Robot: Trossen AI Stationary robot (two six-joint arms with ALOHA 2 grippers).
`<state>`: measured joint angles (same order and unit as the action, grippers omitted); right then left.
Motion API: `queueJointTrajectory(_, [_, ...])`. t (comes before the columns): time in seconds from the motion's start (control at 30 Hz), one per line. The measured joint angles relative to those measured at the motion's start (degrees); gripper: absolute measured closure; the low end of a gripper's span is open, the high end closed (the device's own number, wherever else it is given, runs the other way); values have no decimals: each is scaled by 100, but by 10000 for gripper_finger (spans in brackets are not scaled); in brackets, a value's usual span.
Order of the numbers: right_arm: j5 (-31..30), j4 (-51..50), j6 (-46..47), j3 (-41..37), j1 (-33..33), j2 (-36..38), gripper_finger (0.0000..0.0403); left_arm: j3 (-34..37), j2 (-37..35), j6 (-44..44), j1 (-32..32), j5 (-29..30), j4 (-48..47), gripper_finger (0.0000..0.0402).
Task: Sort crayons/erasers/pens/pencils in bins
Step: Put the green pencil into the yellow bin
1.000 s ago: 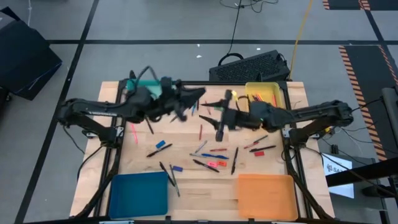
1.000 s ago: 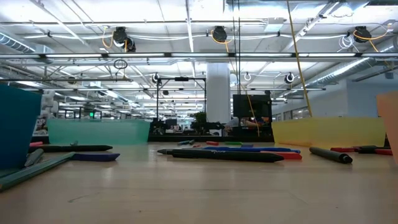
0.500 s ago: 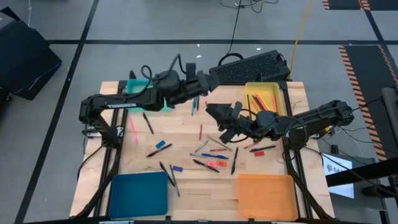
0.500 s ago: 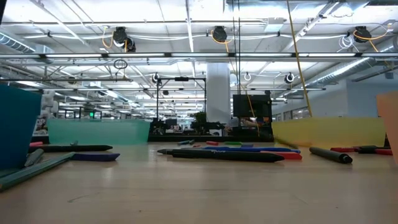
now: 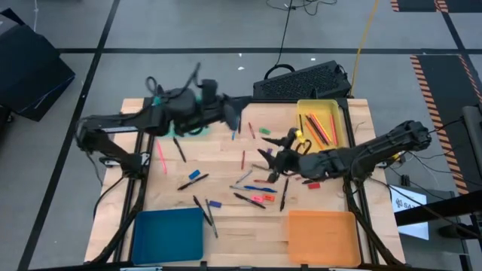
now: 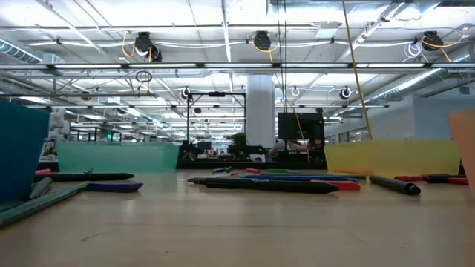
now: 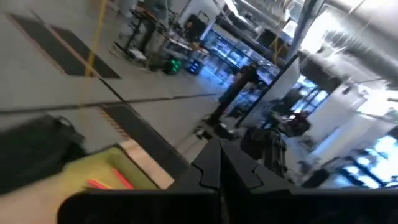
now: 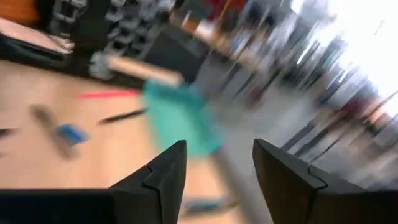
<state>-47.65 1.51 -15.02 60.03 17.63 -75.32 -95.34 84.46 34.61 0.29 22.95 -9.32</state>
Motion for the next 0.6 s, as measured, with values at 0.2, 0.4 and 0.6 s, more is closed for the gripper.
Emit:
queueJointTrajectory(0.2, [1696,-2207,2824,-251,-438,-223,225,-7,-811,-469,-577,1042,-1332,400])
queueJointTrajectory(0.4, [3235,-1081,2492,-1580,-1080,-200,225,112,-1332,-713,-1240,1671,-2201,394])
queueJointTrajectory(0.6, [3605,554,2241,-2878,-1573,-222,225,709,-1578,-854,-1976,2230,-2208,397])
